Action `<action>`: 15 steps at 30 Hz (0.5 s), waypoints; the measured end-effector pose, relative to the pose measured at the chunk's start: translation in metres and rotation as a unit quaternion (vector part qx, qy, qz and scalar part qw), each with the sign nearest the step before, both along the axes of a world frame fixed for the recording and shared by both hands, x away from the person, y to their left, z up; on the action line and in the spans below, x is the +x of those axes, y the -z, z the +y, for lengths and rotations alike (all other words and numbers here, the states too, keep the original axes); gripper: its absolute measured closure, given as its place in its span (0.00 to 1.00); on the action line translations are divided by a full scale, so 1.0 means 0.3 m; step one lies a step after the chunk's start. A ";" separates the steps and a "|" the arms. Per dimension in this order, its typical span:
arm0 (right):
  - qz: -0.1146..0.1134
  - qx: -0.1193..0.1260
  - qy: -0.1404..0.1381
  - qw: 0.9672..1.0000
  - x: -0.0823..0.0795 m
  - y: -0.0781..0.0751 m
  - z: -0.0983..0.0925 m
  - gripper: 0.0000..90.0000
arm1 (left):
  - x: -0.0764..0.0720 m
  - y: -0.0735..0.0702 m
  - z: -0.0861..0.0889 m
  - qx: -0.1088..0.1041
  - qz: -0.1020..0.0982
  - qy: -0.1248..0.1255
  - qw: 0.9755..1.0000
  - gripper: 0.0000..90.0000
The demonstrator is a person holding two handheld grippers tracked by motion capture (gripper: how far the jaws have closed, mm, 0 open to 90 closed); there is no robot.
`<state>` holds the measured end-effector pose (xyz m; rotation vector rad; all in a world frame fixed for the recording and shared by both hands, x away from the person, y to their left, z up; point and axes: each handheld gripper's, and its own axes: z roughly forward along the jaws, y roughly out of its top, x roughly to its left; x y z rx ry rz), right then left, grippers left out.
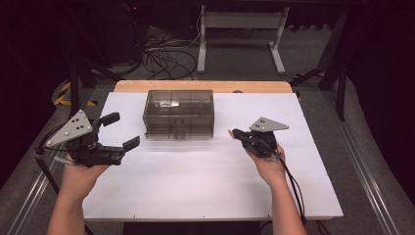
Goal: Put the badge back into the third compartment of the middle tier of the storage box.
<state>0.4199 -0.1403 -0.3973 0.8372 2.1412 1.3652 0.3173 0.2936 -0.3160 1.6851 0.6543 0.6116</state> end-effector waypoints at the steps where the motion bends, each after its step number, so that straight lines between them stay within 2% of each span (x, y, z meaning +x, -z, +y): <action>1: 0.001 -0.002 0.000 1.000 0.000 -0.001 0.004 0.99 | 0.000 0.000 -0.001 0.000 0.000 0.000 1.000 0.05; 3: -0.006 -0.019 -0.005 1.000 0.000 -0.010 0.024 0.99 | 0.001 0.001 -0.002 0.000 0.000 0.000 1.000 0.05; 4: -0.014 -0.010 -0.019 1.000 0.001 -0.021 0.045 0.99 | 0.000 0.001 -0.002 0.001 0.000 0.000 1.000 0.05; 15: -0.025 -0.026 -0.042 0.998 0.023 -0.032 0.154 0.99 | -0.003 -0.001 0.007 -0.002 -0.002 0.000 1.000 0.05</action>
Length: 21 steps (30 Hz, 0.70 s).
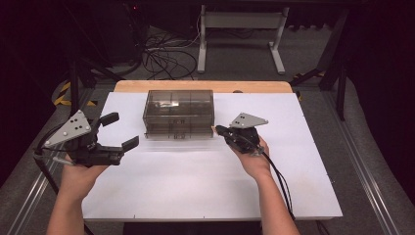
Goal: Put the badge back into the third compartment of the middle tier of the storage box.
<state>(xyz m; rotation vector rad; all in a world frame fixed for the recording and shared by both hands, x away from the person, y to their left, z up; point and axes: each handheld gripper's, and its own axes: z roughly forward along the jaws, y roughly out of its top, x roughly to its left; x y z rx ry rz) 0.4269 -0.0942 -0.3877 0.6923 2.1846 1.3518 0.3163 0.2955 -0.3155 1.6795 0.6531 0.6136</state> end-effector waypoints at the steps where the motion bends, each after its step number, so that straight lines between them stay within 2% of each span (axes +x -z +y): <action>1: 0.000 0.000 0.000 1.000 0.000 0.000 0.000 0.99 | 0.000 0.000 0.000 0.000 0.000 0.000 1.000 0.05; 10: -0.013 -0.010 -0.006 1.000 0.014 0.000 0.047 0.99 | 0.002 0.001 -0.004 0.001 0.000 0.001 1.000 0.05; 21: -0.023 -0.018 -0.010 1.000 0.041 0.024 0.100 0.99 | 0.000 0.001 -0.003 -0.001 -0.001 0.002 1.000 0.05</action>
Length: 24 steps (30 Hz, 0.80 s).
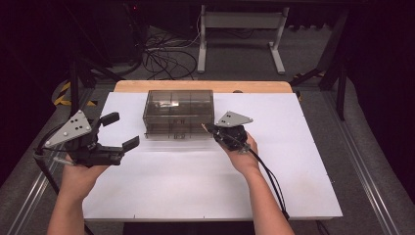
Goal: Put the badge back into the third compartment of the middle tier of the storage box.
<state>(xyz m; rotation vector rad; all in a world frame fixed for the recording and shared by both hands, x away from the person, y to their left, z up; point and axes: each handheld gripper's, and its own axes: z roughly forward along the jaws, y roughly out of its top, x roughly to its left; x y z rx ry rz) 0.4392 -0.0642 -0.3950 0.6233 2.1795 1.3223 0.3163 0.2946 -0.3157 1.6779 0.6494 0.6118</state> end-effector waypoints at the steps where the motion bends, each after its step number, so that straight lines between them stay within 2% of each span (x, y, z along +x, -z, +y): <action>1: -0.001 -0.001 0.000 1.000 0.009 0.008 0.009 0.99 | 0.000 0.000 0.000 0.000 0.000 0.000 1.000 0.05; 6: -0.007 0.002 0.005 1.000 0.023 0.025 0.024 0.99 | 0.000 0.000 0.001 0.000 0.000 0.000 1.000 0.05; 13: -0.007 -0.005 0.012 1.000 0.048 0.057 0.047 0.99 | 0.001 0.001 0.004 -0.002 0.000 -0.001 1.000 0.05; 24: 0.011 -0.001 0.022 1.000 0.078 0.088 0.064 0.98 | 0.002 0.002 0.003 -0.003 0.001 0.000 1.000 0.05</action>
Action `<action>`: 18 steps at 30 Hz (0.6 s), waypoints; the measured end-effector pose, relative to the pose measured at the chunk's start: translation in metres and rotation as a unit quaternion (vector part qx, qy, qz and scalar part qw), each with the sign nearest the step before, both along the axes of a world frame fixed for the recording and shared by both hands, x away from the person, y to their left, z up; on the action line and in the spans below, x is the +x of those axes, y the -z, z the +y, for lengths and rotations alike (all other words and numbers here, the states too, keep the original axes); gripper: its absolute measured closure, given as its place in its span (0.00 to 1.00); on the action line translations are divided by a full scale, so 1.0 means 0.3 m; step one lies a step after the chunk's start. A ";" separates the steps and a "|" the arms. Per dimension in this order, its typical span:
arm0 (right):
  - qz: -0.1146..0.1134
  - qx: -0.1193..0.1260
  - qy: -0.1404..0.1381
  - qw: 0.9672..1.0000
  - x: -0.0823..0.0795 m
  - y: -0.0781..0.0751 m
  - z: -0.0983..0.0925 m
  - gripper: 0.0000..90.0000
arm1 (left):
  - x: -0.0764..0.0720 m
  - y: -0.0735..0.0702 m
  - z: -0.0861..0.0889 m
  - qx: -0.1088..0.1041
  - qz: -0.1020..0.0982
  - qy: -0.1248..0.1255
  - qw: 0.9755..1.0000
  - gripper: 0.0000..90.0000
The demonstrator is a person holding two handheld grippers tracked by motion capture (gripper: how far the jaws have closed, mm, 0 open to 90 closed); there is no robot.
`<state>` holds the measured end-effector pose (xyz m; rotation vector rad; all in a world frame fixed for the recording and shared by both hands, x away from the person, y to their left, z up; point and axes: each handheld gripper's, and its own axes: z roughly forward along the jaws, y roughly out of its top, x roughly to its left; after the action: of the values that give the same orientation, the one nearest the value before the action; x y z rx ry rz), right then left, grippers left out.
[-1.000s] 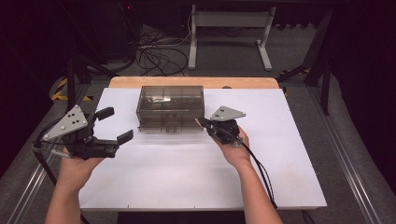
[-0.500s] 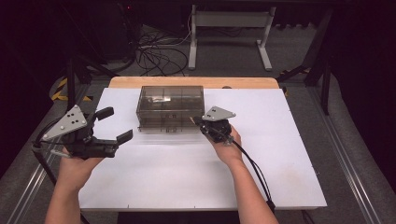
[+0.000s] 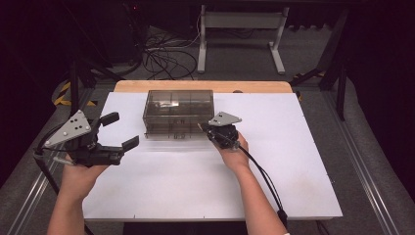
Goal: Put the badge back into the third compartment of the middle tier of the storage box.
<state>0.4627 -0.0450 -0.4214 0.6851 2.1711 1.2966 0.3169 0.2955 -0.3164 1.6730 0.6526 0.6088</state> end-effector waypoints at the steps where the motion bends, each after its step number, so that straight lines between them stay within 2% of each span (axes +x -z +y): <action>1: 0.003 0.002 0.001 1.000 0.002 0.002 0.002 0.98 | 0.000 0.000 0.000 0.000 0.000 0.000 1.000 0.05; 4: 0.008 -0.002 -0.003 1.000 0.008 0.008 0.006 0.98 | 0.001 0.001 -0.001 0.001 0.000 0.000 1.000 0.05; 8: 0.019 0.004 0.002 1.000 0.014 0.011 0.016 0.98 | 0.002 0.003 -0.004 0.001 0.002 0.001 1.000 0.05; 18: 0.058 0.031 0.019 0.998 0.037 0.017 0.015 0.98 | 0.001 0.002 -0.001 -0.002 -0.003 -0.003 1.000 0.05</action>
<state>0.4738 -0.0405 -0.4264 0.8412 2.2066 1.3389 0.3172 0.2953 -0.3170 1.6658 0.6539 0.6156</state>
